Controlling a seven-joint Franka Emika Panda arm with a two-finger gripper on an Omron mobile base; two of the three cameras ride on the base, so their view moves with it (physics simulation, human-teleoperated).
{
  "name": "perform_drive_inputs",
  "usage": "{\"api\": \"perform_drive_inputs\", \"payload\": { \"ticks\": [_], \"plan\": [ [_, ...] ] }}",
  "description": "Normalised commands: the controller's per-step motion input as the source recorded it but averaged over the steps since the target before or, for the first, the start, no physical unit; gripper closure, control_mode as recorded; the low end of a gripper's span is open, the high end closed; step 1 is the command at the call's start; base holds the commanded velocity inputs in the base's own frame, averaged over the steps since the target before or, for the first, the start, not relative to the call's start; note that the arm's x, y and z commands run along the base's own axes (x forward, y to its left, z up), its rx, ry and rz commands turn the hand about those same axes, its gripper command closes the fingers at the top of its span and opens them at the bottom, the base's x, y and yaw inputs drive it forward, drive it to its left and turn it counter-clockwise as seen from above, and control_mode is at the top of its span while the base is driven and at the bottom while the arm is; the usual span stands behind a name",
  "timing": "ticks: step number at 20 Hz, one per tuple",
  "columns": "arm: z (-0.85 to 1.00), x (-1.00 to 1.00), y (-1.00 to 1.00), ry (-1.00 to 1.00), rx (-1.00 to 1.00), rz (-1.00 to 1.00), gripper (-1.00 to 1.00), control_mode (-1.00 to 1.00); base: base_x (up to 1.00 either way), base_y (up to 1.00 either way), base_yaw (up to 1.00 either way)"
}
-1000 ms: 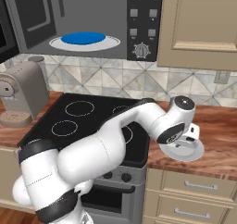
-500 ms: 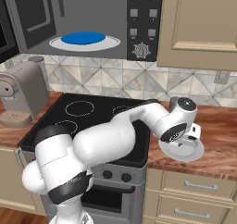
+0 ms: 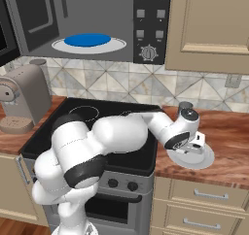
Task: Pick the marshmallow from the microwave and place it on plate located on the counter.
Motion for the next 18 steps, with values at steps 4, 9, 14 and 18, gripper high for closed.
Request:
{"api": "perform_drive_inputs", "payload": {
  "ticks": [4,9,14,18],
  "plan": [
    [-0.21,0.19,-0.20,0.00,0.00,0.00,1.00,-1.00,0.00,0.00,0.00],
    [-0.06,0.14,-0.23,0.00,0.00,0.00,1.00,-1.00,0.00,0.00,0.00],
    [-0.02,0.13,-0.24,-0.01,0.00,0.00,1.00,-1.00,0.00,0.00,0.00],
    [-0.21,0.15,-0.10,-0.01,0.00,0.00,1.00,-1.00,0.00,0.00,0.00]
  ]
}}
